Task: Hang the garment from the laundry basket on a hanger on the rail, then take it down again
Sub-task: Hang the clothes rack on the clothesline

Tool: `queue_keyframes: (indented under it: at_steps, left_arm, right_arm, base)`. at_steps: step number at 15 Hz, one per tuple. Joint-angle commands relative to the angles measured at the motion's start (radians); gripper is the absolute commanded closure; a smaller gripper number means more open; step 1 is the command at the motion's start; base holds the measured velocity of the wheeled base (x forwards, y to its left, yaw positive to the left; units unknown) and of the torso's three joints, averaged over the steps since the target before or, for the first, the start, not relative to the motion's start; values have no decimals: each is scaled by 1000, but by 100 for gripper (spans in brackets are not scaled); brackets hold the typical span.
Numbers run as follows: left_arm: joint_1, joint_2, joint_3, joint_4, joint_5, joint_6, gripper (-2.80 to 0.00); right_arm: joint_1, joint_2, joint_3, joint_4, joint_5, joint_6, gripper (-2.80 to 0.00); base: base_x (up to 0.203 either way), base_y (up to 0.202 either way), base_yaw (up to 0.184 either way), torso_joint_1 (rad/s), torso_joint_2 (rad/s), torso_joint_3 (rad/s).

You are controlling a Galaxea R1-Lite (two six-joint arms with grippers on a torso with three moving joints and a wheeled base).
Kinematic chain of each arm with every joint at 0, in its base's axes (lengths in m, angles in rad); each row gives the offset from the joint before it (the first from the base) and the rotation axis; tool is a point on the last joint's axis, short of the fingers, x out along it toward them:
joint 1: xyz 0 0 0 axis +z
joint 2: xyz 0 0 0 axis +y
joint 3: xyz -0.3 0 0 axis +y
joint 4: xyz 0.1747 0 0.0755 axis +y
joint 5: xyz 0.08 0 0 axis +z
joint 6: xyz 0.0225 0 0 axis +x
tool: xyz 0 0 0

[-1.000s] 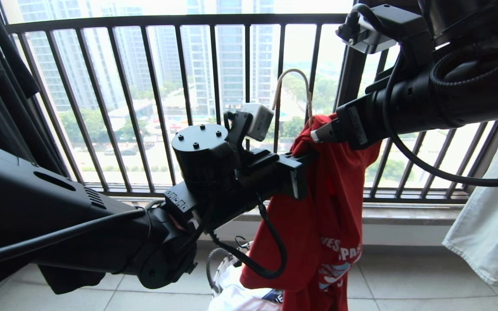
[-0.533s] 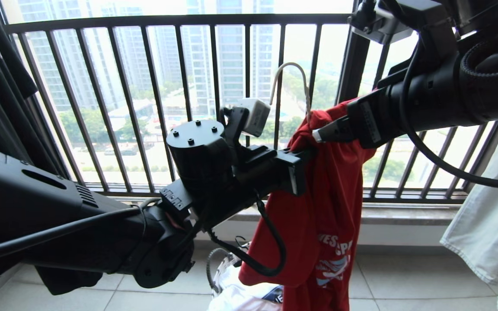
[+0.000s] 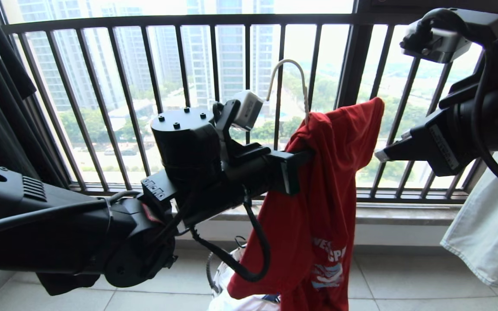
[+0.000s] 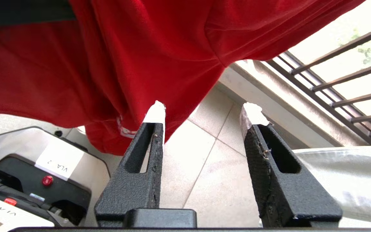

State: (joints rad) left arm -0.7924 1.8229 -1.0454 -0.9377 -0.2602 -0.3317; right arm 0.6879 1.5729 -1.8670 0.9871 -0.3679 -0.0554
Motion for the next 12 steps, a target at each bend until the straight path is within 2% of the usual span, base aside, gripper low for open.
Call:
queue_keyframes:
  at_steps: [1,3,6,8,9,10,12]
  left_arm:
    - [11,-49,12,37,-51,-13,0]
    - [12,-57,20,66,-66,-15,0]
    - [24,-67,57,70,-179,-28,0]
    - [32,-73,74,71,-225,-34,0]
    - [39,-73,81,70,-257,-35,0]
    - [47,-74,87,70,-288,-35,0]
    - [63,-86,110,69,-364,-35,0]
  right_arm:
    - [-41,-12,-16,12,-2,-40,0]
    - [-74,-26,-31,22,-2,-123,0]
    - [-76,-30,-60,57,20,-183,0]
    - [-76,-44,-57,85,51,-238,0]
    - [-76,-51,-59,105,66,-273,-247]
    - [-76,-54,-60,118,95,-291,-280]
    - [-86,-63,-59,144,202,-323,-280]
  base:
    - [0,0,0,0,0,0]
    - [0,0,0,0,0,0]
    - [0,0,0,0,0,0]
    - [0,0,0,0,0,0]
    - [0,0,0,0,0,0]
    - [0,0,0,0,0,0]
    - [0,0,0,0,0,0]
